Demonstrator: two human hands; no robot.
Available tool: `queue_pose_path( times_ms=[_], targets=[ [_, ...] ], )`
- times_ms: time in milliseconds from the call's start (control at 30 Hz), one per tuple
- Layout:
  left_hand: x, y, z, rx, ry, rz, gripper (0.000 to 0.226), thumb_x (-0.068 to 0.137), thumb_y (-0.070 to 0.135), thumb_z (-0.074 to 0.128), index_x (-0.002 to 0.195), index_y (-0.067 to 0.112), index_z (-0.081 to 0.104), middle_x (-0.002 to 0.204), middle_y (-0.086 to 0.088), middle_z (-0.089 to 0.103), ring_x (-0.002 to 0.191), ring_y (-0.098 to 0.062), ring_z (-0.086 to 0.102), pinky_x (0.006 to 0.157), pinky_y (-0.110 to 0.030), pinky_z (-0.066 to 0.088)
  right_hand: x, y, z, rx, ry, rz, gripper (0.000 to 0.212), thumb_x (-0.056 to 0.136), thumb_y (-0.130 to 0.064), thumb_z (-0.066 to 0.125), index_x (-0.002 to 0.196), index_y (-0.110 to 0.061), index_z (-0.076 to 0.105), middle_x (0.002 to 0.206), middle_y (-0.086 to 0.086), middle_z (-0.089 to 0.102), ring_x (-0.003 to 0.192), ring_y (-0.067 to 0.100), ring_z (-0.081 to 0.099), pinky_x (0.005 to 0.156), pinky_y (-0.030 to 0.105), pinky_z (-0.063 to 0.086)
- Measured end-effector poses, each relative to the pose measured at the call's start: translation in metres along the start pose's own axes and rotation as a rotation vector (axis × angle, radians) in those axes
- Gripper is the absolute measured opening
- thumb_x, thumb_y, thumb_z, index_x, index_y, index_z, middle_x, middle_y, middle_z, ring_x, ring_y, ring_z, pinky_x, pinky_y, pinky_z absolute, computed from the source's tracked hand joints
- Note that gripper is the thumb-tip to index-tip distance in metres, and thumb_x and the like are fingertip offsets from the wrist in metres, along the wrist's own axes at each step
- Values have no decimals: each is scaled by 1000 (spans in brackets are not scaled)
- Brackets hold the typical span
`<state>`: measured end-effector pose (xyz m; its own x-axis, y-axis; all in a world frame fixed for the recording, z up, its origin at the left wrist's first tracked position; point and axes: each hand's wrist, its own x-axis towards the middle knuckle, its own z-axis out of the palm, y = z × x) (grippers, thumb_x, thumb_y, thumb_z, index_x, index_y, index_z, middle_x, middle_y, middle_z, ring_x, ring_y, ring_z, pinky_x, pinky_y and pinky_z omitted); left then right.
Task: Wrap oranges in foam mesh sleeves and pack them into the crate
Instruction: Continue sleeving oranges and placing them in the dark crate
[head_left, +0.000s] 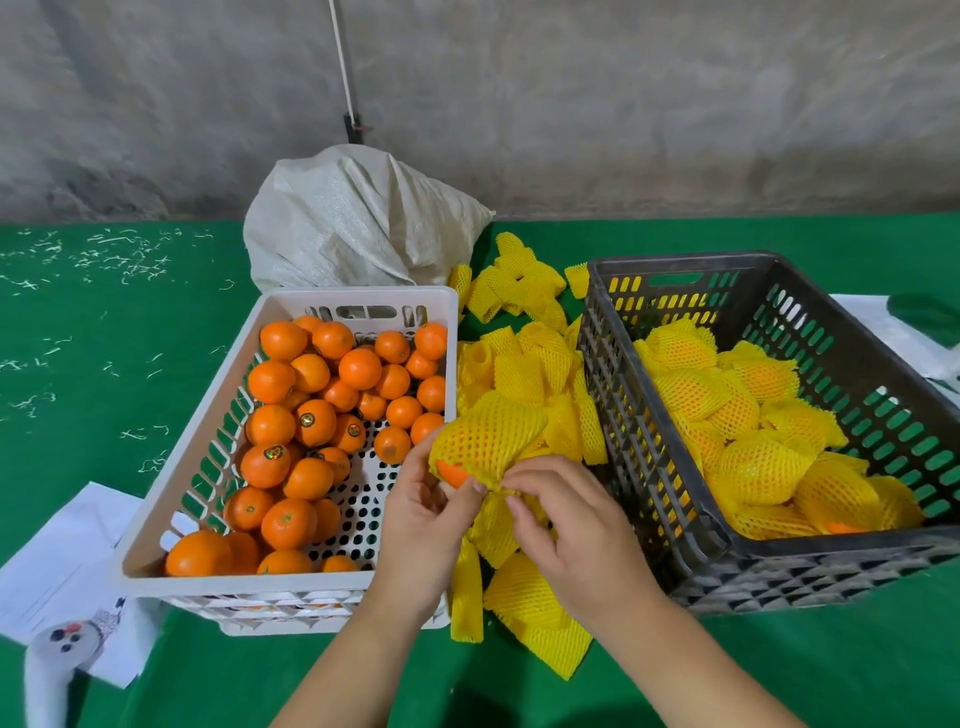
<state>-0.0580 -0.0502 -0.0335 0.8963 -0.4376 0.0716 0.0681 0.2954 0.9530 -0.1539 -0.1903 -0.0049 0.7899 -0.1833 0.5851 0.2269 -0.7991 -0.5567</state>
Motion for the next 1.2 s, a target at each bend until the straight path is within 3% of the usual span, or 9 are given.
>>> queue_pose_path(
  times_ms=[67, 200, 267, 367, 567, 733, 867, 1067, 1200],
  targets=[
    [1, -1, 1, 65, 22, 10, 52, 92, 19, 74, 142, 24, 59, 117, -11, 74, 108, -25, 71, 90, -32, 60, -4, -4, 8, 37, -37, 58, 17, 98, -25, 60, 111, -14, 64, 118, -4, 56, 110, 16, 58, 90, 37, 52],
    [1, 1, -4, 87, -105, -79, 69, 85, 50, 84, 146, 38, 54, 112, -7, 73, 100, -26, 68, 85, -36, 55, -4, -2, 11, 103, 0, 220, 31, 88, -9, 69, 114, -15, 52, 121, -5, 41, 112, 11, 50, 90, 38, 50],
    [2, 1, -7, 124, -196, -102, 79, 85, 44, 87, 152, 41, 44, 106, -15, 68, 92, -32, 62, 83, -43, 51, 0, 0, 7, 124, 56, 195, 27, 89, -5, 66, 113, -12, 55, 120, -4, 42, 114, 13, 50, 91, 39, 50],
    [0, 3, -3, 251, -293, 30, 67, 92, 29, 82, 150, 26, 48, 132, -3, 69, 120, -24, 67, 98, -34, 55, 10, -3, -1, 161, 98, 110, 22, 99, -22, 58, 118, -11, 62, 121, -4, 48, 117, 16, 54, 95, 37, 50],
    [-4, 4, 2, 289, -137, 117, 63, 95, 20, 78, 149, 28, 46, 135, 6, 65, 124, -18, 65, 98, -26, 55, 17, -14, -1, 139, -37, 158, 48, 96, -41, 63, 137, -16, 61, 127, -4, 49, 122, 13, 52, 100, 33, 49],
    [-2, 7, -6, 152, -239, -32, 74, 94, 28, 80, 155, 33, 38, 140, -3, 63, 127, -26, 63, 102, -37, 54, 10, 0, -4, 107, 67, 155, 31, 96, -6, 58, 124, -11, 70, 117, -3, 59, 110, 5, 58, 90, 34, 54],
    [0, -1, 1, 249, -149, 36, 70, 90, 22, 82, 148, 36, 45, 132, -2, 67, 119, -27, 67, 98, -43, 57, -2, 2, 1, 44, 125, 146, 23, 92, -5, 61, 112, -6, 73, 110, 0, 62, 105, 9, 60, 85, 37, 56],
    [-1, -8, 7, 365, -4, 156, 68, 81, 19, 83, 138, 37, 51, 123, 15, 66, 110, -9, 68, 85, -19, 54, -13, 0, 2, 28, 104, 68, 19, 87, -5, 62, 106, -6, 69, 109, 4, 58, 104, 16, 60, 88, 34, 54],
    [-5, -3, 10, 393, -141, 121, 84, 78, 28, 88, 147, 36, 42, 132, 26, 60, 118, -4, 65, 89, -16, 52, -18, 2, -4, 73, 20, 278, 50, 71, 3, 74, 109, -17, 48, 119, -4, 39, 108, 14, 48, 89, 34, 48]
  ],
)
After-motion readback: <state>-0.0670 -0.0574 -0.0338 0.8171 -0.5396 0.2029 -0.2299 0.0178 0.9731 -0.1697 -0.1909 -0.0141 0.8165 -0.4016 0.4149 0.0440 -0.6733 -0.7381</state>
